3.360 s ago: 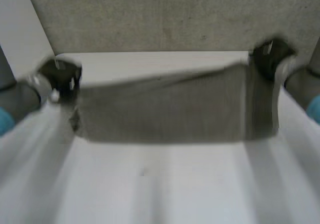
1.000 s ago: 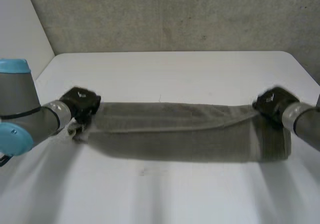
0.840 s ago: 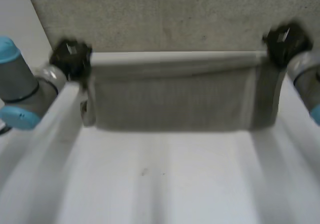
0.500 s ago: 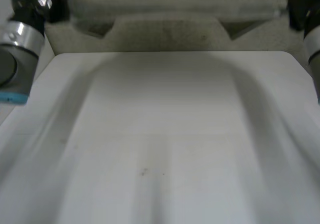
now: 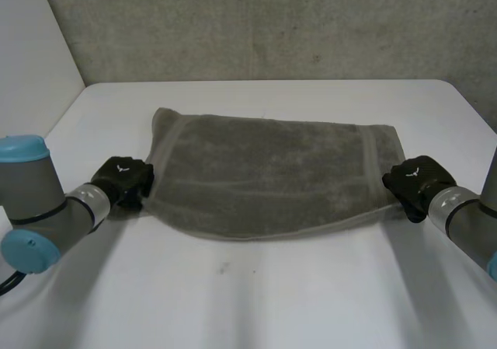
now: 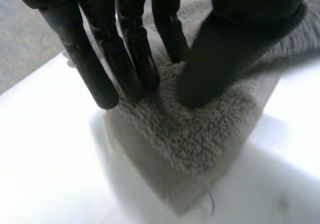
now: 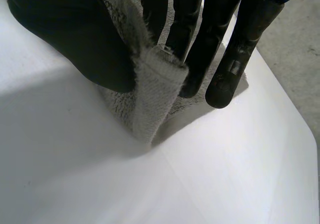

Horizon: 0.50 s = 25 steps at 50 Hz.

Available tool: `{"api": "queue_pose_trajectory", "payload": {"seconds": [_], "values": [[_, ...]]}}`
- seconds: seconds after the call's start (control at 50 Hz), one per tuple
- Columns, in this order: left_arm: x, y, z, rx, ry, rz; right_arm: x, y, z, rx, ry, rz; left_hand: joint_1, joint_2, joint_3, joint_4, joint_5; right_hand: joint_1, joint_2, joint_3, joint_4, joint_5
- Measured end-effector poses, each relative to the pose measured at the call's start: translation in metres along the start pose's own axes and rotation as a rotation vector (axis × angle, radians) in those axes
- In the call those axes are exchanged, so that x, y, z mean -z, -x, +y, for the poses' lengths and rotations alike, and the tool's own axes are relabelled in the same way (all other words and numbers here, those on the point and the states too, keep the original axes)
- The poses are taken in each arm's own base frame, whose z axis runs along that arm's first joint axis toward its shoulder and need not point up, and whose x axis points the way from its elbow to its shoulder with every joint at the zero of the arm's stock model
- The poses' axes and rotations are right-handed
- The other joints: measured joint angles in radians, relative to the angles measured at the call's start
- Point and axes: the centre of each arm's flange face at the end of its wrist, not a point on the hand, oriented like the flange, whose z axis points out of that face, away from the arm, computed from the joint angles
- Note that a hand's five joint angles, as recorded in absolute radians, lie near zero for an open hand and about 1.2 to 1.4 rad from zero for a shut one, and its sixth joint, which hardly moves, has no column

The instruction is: Fold the towel.

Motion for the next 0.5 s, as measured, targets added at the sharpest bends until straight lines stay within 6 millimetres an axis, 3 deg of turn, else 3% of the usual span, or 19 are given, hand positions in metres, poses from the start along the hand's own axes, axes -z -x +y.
{"api": "queue_pose_trajectory", "payload": {"seconds": [0.06, 0.2, 0.32, 0.5], "values": [[0.006, 0.003, -0.003, -0.003, 0.006, -0.004, 0.003, -0.003, 0.000, -0.005, -0.003, 0.011, -0.266, -0.257, -0.262, -0.264, -0.262, 0.000, 0.000, 0.000, 0.000, 0.000], [0.031, 0.006, -0.020, -0.002, -0.013, -0.024, 0.006, -0.009, 0.006, -0.033, 0.001, 0.042, -0.472, -0.486, -0.500, -0.502, -0.503, 0.000, 0.000, 0.000, 0.000, 0.000], [0.055, 0.008, -0.026, 0.012, -0.016, -0.051, 0.004, -0.015, 0.013, -0.071, 0.008, 0.066, -0.473, -0.488, -0.502, -0.504, -0.505, 0.000, 0.000, 0.000, 0.000, 0.000], [0.081, 0.017, -0.014, 0.052, 0.028, -0.097, 0.001, -0.025, 0.017, -0.092, 0.014, 0.092, -0.445, -0.449, -0.462, -0.463, -0.462, 0.000, 0.000, 0.000, 0.000, 0.000]]}}
